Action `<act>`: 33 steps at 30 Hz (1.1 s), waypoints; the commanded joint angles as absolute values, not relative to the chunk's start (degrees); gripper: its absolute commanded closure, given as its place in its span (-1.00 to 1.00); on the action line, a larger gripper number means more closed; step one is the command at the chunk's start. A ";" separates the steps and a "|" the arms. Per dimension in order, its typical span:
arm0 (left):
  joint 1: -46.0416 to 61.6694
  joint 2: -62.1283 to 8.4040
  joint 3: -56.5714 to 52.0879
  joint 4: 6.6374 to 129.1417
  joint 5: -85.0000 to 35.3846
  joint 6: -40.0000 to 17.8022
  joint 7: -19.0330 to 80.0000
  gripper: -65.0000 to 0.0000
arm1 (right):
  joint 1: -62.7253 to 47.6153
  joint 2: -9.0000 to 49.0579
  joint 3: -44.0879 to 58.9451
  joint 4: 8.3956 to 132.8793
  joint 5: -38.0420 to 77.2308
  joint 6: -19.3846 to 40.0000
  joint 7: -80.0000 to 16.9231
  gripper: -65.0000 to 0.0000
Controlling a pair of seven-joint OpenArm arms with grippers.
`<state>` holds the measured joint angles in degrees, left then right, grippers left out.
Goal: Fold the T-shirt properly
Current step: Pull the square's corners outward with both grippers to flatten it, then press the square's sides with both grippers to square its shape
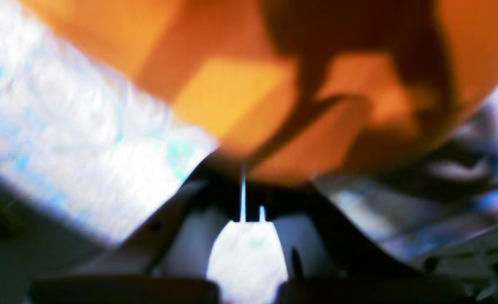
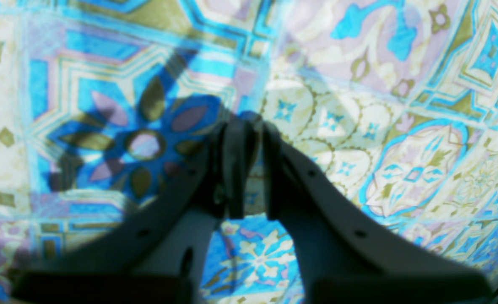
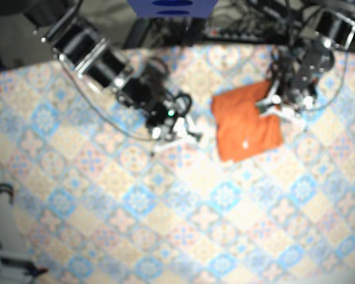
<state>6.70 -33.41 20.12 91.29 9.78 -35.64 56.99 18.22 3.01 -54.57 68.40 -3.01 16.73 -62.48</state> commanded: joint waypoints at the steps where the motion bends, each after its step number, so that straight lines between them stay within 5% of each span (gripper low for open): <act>1: 5.85 -34.51 19.47 91.12 10.33 -35.12 57.89 1.00 | 19.21 2.51 -54.29 68.79 -2.77 16.75 -61.41 0.75; 17: -4.18 -34.33 18.15 79.34 4.97 -35.03 55.96 1.00 | 18.86 2.51 -54.99 69.49 -2.86 16.75 -61.41 0.75; 33: -10.68 -26.77 17.89 74.51 5.32 -34.77 55.96 1.00 | 17.98 -0.40 -61.23 72.13 -2.77 16.75 -61.67 0.77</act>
<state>-9.41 -25.93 18.28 74.00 5.08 -35.20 56.23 16.86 0.23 -61.32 71.05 -2.57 16.73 -62.08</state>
